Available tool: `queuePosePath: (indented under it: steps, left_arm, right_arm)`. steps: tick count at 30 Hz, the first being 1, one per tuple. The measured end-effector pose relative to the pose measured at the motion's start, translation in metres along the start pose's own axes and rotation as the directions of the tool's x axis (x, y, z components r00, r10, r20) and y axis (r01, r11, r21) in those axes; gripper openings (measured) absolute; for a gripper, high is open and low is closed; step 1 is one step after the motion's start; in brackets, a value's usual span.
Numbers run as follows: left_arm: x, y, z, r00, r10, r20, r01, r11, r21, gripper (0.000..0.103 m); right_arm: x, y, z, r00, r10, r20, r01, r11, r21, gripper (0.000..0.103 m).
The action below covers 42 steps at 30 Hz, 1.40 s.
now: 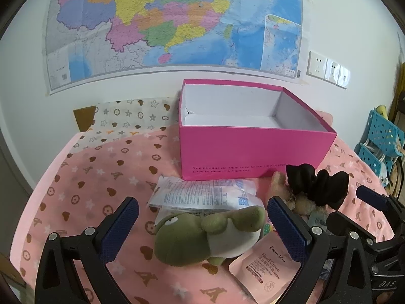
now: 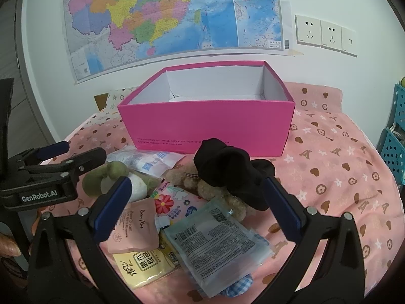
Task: Organize soft objects
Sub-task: 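Move the right tool toward the green plush toy, then grasp the green plush toy with the right tool and lift it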
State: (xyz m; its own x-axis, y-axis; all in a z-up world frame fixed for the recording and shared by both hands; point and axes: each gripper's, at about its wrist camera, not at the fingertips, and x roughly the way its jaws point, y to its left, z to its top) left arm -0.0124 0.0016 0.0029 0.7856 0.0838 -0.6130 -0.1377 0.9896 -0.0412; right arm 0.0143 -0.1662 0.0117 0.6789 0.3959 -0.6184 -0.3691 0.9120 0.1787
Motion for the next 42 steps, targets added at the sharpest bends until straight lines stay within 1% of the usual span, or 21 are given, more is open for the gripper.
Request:
queuePosePath:
  steps: [18,23,27,31,32,37,38,40,42]
  left_arm:
    - [0.005,-0.001,-0.005,1.0,0.022,-0.015,-0.022,1.0,0.004,0.103]
    - [0.007,0.002,-0.005,0.999,0.02,-0.026,-0.02,1.0,-0.01,0.103]
    - [0.009,0.004,-0.006,0.999,0.035,-0.036,-0.035,0.999,0.001,0.103]
    - [0.011,0.015,-0.007,0.999,0.005,-0.038,-0.005,1.0,-0.001,0.103]
    - [0.011,0.019,-0.009,0.999,-0.011,-0.042,0.01,1.0,-0.003,0.103]
    - [0.012,0.04,-0.018,0.996,-0.059,-0.062,0.059,0.998,-0.003,0.103]
    - [0.011,0.042,-0.021,0.995,-0.072,-0.066,0.072,0.997,0.004,0.103]
    - [0.01,0.045,-0.024,0.994,-0.077,-0.072,0.079,0.996,0.028,0.103]
    - [0.009,0.048,-0.028,0.994,-0.078,-0.078,0.081,0.996,0.046,0.103]
  right_arm:
    - [0.006,-0.002,-0.003,0.999,0.031,-0.015,-0.031,1.0,0.003,0.103]
    - [0.008,-0.004,-0.003,0.999,0.041,-0.02,-0.041,0.999,0.0,0.103]
    - [0.011,-0.005,-0.005,0.997,0.064,-0.035,-0.064,0.998,0.002,0.103]
    - [0.013,-0.005,-0.008,0.994,0.095,-0.055,-0.095,0.995,0.0,0.103]
    - [0.013,-0.005,-0.008,0.993,0.106,-0.061,-0.106,0.994,-0.004,0.102]
    - [0.017,0.001,-0.013,0.979,0.166,-0.119,-0.171,0.985,-0.031,0.077]
    - [0.019,0.003,-0.014,0.975,0.182,-0.128,-0.187,0.982,-0.033,0.075]
    - [0.022,0.007,-0.015,0.967,0.211,-0.144,-0.219,0.975,-0.04,0.066]
    - [0.025,0.013,-0.014,0.953,0.264,-0.149,-0.272,0.962,-0.035,0.065]
